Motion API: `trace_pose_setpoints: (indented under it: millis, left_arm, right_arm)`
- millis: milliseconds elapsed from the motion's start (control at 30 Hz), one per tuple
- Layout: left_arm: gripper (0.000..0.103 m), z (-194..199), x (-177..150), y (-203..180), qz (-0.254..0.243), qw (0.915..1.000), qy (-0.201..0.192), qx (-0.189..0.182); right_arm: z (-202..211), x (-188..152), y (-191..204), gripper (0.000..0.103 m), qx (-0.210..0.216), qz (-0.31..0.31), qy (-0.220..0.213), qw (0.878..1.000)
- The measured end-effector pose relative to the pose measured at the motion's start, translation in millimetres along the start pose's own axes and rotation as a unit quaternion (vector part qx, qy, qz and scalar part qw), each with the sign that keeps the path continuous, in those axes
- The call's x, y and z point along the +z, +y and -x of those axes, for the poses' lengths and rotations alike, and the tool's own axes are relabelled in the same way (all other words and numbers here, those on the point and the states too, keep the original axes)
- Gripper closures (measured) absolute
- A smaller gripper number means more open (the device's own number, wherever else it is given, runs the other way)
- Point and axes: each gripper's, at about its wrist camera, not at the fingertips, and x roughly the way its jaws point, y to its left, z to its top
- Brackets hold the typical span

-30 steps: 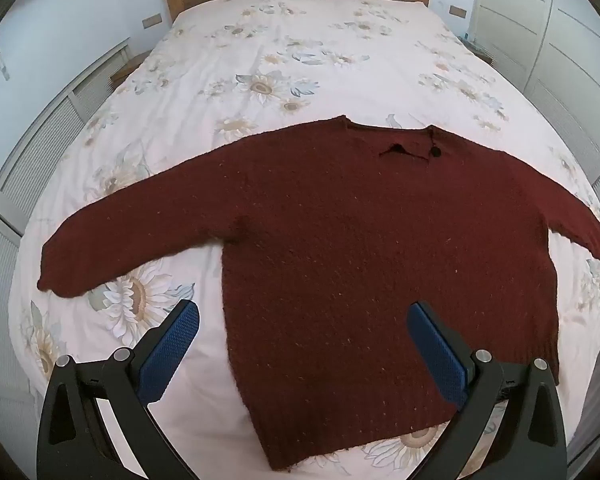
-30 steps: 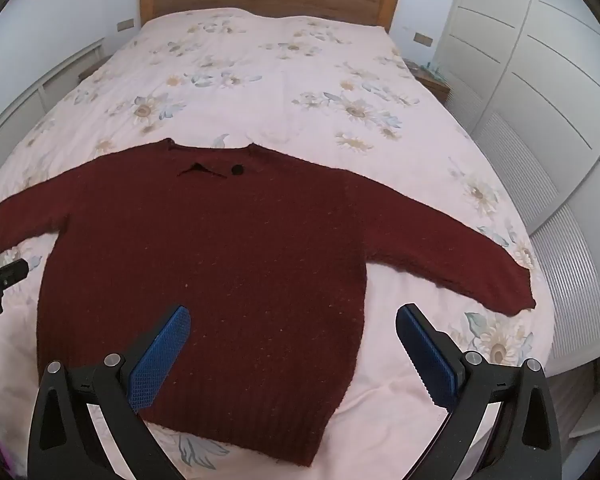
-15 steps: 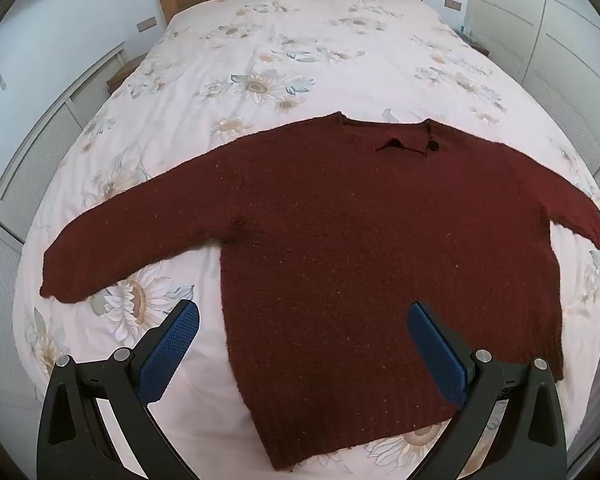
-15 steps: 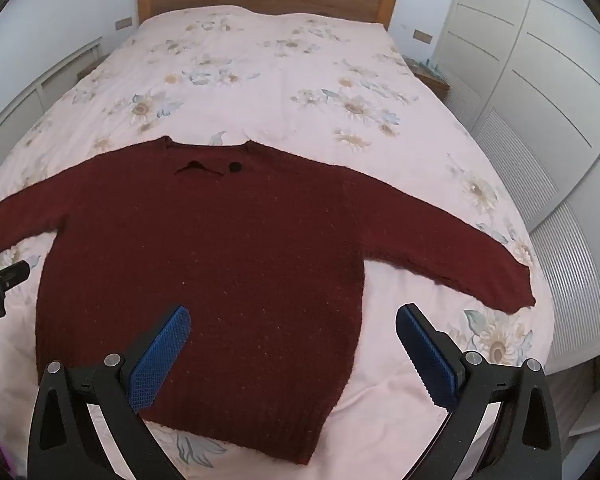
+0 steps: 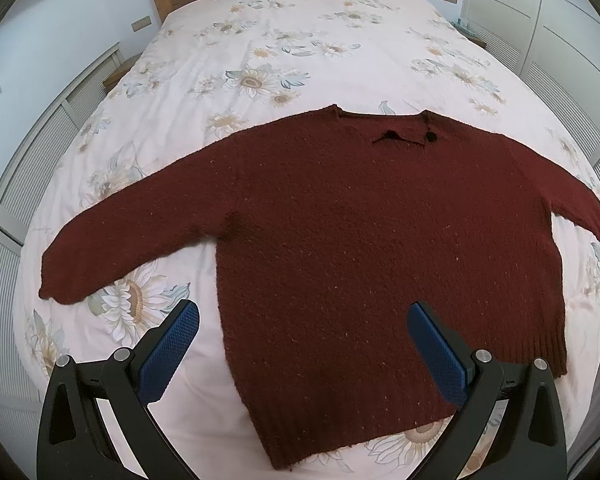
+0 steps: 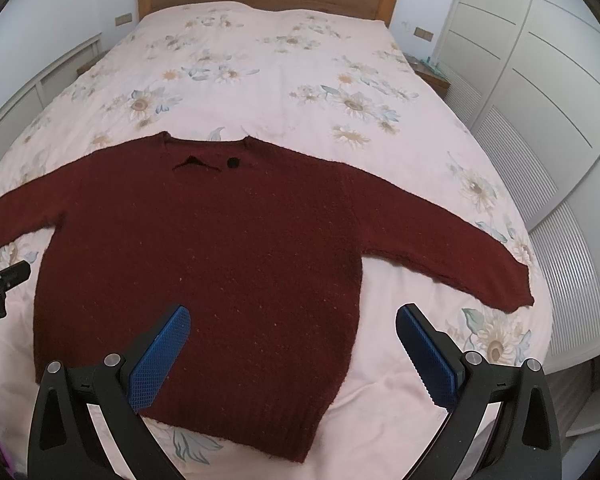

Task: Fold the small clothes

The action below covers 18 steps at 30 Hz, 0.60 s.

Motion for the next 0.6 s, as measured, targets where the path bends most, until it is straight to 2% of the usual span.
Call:
trace_pose_setpoints:
  millis: [233,367,600]
  left_arm:
    - [0.001,-1.7,-0.9,0.1,0.004,1.0000,0.003,0.002]
    - [0.001,-0.8,-1.2,5.4,0.016,0.9997,0.008,-0.015]
    - [0.001,0.0,-0.6,6.1,0.013,0.9999,0.007,-0.006]
  right_arm:
    - [-2.2,-1.1,1.3,0.000,-0.001,0.006,0.003,1.000]
    - [-2.8,-2.5,2.8,0.000,-0.002,0.010,0.005,1.000]
    - [-4.0,-2.9,4.7,0.000,-0.003,0.016,0.006,1.000]
